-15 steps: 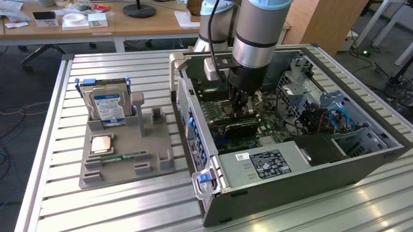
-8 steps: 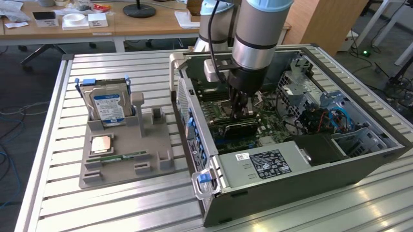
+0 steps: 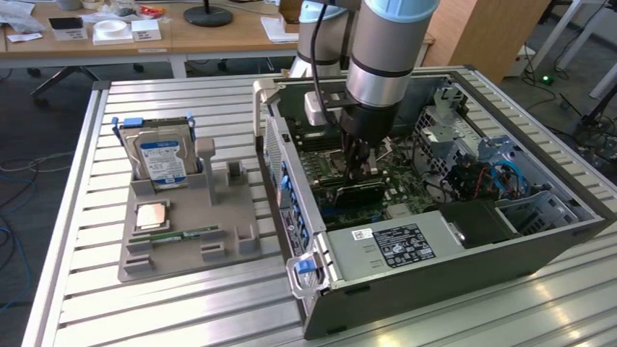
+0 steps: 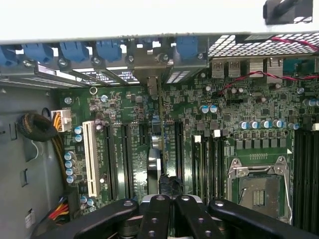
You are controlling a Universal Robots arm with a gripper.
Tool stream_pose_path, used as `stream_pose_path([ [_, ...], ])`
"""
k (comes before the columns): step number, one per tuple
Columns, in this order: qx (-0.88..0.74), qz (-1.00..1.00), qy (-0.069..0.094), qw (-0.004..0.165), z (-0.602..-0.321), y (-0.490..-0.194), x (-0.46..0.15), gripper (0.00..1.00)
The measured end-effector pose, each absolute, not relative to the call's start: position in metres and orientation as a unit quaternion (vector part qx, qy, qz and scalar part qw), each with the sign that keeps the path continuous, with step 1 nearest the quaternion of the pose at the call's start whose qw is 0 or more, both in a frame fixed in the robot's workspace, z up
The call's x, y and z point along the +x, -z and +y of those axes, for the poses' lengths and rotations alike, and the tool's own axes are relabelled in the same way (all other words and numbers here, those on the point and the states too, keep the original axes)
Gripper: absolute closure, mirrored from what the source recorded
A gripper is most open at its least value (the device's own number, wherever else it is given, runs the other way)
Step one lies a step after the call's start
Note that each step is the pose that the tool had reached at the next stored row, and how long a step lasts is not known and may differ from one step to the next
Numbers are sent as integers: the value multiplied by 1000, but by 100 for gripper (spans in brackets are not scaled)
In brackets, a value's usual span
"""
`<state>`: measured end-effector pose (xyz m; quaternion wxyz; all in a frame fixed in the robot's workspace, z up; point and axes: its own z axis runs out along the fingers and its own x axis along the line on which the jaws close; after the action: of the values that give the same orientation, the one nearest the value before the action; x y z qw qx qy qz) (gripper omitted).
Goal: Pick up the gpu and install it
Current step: 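Press down on the gpu until it lock into place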
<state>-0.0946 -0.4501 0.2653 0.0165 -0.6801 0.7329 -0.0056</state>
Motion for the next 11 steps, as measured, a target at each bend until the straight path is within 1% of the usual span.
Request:
stream_pose_path([
  [11,-680,733,6,17,-450,-262,-95,89],
])
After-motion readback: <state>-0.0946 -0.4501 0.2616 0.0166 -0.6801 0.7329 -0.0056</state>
